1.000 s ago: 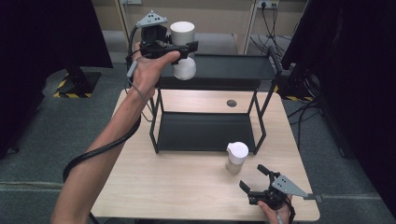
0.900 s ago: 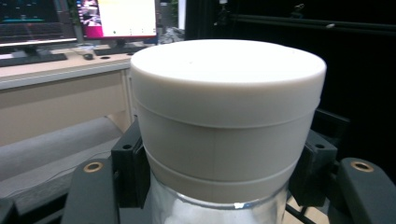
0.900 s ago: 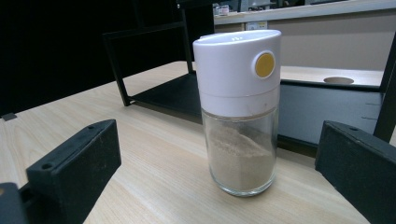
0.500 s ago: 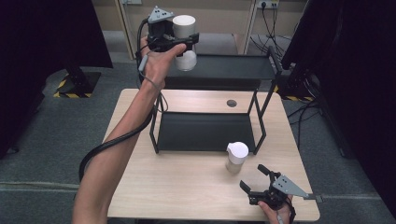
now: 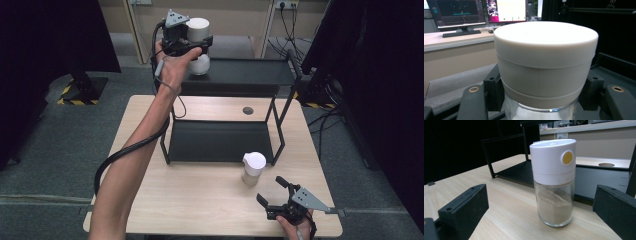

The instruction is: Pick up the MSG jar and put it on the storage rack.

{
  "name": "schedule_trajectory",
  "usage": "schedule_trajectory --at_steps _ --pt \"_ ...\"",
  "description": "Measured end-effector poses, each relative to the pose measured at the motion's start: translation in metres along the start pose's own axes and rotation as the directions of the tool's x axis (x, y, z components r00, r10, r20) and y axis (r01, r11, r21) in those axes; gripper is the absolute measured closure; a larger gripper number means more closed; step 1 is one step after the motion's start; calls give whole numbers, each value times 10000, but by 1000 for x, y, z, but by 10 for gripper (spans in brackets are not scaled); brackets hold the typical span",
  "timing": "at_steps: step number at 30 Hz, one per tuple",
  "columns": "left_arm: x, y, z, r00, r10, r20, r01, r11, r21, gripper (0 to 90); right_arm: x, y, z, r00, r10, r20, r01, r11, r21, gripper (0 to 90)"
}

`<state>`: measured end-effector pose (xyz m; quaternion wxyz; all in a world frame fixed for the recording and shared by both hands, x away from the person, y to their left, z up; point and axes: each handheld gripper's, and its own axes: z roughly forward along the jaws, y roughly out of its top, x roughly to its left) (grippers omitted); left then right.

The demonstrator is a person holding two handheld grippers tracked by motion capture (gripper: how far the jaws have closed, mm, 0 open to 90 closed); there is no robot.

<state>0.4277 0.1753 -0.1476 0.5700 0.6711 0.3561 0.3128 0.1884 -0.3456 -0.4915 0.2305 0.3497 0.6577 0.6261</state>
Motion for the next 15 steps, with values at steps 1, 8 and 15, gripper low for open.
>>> schedule_trajectory --at_steps 1,8,15 --pt "-1 0 1 10000 53 -34 -53 10000 67 350 0 0 0 10000 -4 2 4 10000 1 5" --pt "-1 -7 4 9999 76 -103 -77 10000 -28 350 0 0 1 10000 21 -24 -21 10000 28 5" --pt "-1 -8 3 9998 207 -83 -208 9998 -35 346 0 0 1 10000 26 -30 -26 10000 53 5"
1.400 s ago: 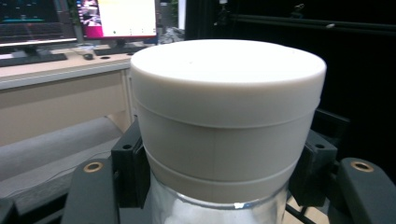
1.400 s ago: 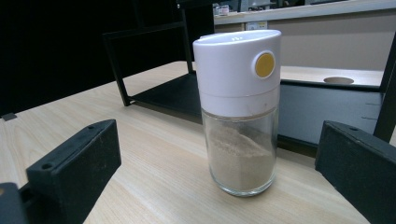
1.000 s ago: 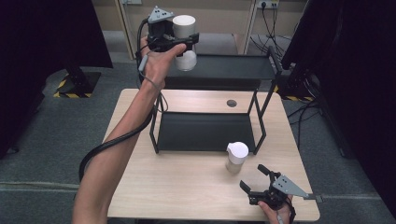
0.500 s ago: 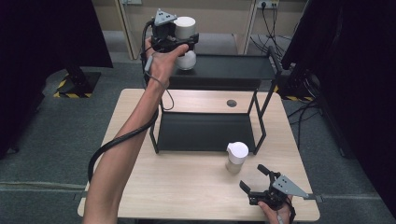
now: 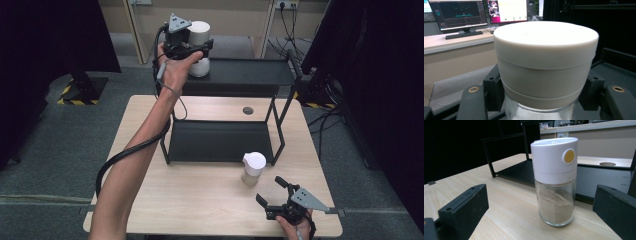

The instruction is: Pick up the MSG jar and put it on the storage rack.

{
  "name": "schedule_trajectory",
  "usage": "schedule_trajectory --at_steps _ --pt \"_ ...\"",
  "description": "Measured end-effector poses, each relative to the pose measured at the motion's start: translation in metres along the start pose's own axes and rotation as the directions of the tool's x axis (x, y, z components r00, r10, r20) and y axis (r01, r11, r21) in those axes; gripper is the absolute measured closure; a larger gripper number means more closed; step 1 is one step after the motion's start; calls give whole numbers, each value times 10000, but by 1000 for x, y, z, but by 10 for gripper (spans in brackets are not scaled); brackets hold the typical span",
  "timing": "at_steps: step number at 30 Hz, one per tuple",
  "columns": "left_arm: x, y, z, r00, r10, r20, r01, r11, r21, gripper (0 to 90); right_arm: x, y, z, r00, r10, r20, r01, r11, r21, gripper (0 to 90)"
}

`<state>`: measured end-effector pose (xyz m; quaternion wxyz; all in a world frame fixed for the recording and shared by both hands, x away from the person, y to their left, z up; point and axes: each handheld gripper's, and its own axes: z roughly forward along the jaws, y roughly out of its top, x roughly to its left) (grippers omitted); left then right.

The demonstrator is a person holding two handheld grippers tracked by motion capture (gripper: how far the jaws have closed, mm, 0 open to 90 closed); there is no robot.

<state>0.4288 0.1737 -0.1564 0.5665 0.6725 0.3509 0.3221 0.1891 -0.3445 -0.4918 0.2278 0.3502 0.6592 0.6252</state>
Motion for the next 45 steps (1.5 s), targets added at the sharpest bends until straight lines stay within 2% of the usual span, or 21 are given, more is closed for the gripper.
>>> schedule_trajectory --at_steps 4,5,6,7,8,9,11,16,19,33,37,45 --pt "1 0 -2 10000 -22 41 22 10000 17 337 0 0 0 10000 -16 -27 16 10000 19 5" --pt "1 0 -2 9999 -138 44 138 9999 -36 317 0 0 1 10000 -16 -30 17 10000 26 5" --pt "1 0 -2 9999 -138 44 138 9999 -36 275 0 0 1 10000 -16 -30 17 10000 26 5" --pt "1 1 -2 9992 -388 -7 388 9992 -23 234 0 0 1 10000 -20 -25 20 10000 38 6" --pt "1 1 -2 9992 -388 -7 388 9992 -23 191 0 0 1 10000 -20 -25 20 10000 38 6" --pt "1 2 -2 9990 -452 -57 452 9990 6 191 0 0 1 10000 -18 -21 18 10000 35 5" --pt "-2 3 -2 9984 -548 -141 549 9984 107 109 0 0 1 10000 -18 -18 18 10000 38 6" --pt "-5 5 -3 9953 -907 -329 914 9956 212 12 0 0 1 10000 -58 -49 58 10000 58 6" --pt "-9 8 -5 9938 -994 -493 1010 9944 323 0 -1 0 1 10000 -41 -61 41 10000 56 6" --pt "-20 9 -18 9946 -967 -388 980 9947 322 1 -1 0 2 10000 -42 -69 43 10000 69 6" --pt "-21 7 -25 9938 -1088 -229 1094 9937 245 2 -1 0 1 10000 -33 -49 33 10000 72 6" --pt "-24 -4 -44 9963 -859 4 859 9963 43 6 -1 0 1 10000 -33 -43 34 10000 68 6"
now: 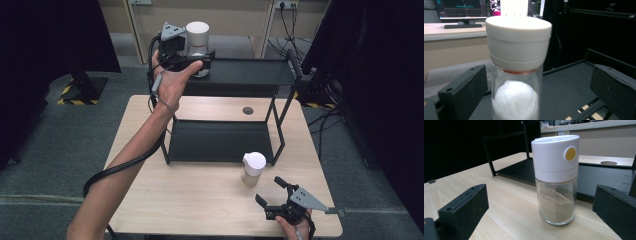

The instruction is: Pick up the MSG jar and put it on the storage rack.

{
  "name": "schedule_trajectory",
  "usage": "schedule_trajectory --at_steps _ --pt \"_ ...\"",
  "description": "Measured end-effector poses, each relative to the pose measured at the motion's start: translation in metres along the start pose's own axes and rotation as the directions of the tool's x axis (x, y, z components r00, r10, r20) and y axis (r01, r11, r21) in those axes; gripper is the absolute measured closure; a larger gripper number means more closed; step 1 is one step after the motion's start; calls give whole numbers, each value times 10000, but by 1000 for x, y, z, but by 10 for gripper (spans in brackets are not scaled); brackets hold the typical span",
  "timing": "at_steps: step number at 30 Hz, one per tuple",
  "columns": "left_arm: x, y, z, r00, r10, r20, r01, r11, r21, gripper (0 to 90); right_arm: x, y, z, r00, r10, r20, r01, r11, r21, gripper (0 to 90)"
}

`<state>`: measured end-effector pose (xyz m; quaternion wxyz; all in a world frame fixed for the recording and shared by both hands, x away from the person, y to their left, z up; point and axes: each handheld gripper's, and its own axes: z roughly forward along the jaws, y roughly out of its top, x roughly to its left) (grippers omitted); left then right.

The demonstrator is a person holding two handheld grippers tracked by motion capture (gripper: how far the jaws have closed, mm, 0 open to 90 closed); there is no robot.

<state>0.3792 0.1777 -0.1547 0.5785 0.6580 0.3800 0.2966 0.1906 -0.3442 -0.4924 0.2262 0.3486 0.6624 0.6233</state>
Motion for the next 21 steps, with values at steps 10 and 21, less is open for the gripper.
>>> schedule_trajectory --at_steps 10,21 --pt "2 -20 -25 9976 117 686 -90 9992 -391 9 0 0 1 10000 12 5 -12 10000 19 6" --pt "-2 -45 -42 9896 263 1413 -194 9986 -500 11 0 0 0 10000 13 4 -13 10000 17 6"
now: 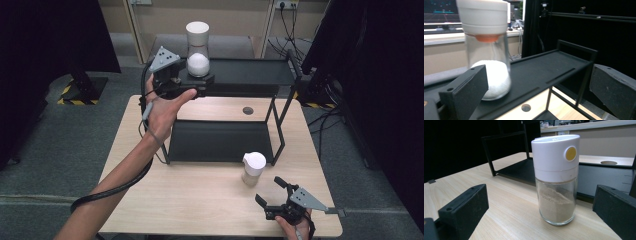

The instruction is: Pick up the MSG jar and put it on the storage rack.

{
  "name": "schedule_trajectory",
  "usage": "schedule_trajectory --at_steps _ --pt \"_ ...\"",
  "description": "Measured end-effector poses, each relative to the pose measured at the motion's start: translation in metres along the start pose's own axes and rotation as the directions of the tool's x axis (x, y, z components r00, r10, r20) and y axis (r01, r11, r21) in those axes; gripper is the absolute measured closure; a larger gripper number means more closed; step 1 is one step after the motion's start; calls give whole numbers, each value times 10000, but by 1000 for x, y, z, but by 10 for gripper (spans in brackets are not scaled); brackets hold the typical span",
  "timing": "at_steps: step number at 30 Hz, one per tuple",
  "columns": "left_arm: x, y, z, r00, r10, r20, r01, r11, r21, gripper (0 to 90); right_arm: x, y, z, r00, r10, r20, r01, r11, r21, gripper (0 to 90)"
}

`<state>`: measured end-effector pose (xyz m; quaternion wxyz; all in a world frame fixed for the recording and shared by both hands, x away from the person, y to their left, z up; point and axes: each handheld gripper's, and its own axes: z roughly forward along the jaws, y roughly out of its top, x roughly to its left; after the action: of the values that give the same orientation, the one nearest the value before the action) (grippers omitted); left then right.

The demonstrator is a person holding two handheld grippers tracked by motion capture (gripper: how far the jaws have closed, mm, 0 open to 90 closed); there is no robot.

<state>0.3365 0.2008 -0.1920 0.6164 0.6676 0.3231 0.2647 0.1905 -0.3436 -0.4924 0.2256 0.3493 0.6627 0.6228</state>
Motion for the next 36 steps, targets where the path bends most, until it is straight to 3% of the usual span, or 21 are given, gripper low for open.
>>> schedule_trajectory --at_steps 9,21,36 --pt "-2 -19 -16 9978 -156 649 167 9997 -172 14 0 0 0 10000 11 31 -11 10000 -29 6" --pt "-5 -55 -32 9891 -138 1467 203 9989 -433 14 0 0 -1 10000 29 49 -29 10000 -47 6" --pt "-10 -105 -45 9808 -13 1948 124 9984 -559 12 0 -1 -1 10000 21 30 -21 10000 -69 6"
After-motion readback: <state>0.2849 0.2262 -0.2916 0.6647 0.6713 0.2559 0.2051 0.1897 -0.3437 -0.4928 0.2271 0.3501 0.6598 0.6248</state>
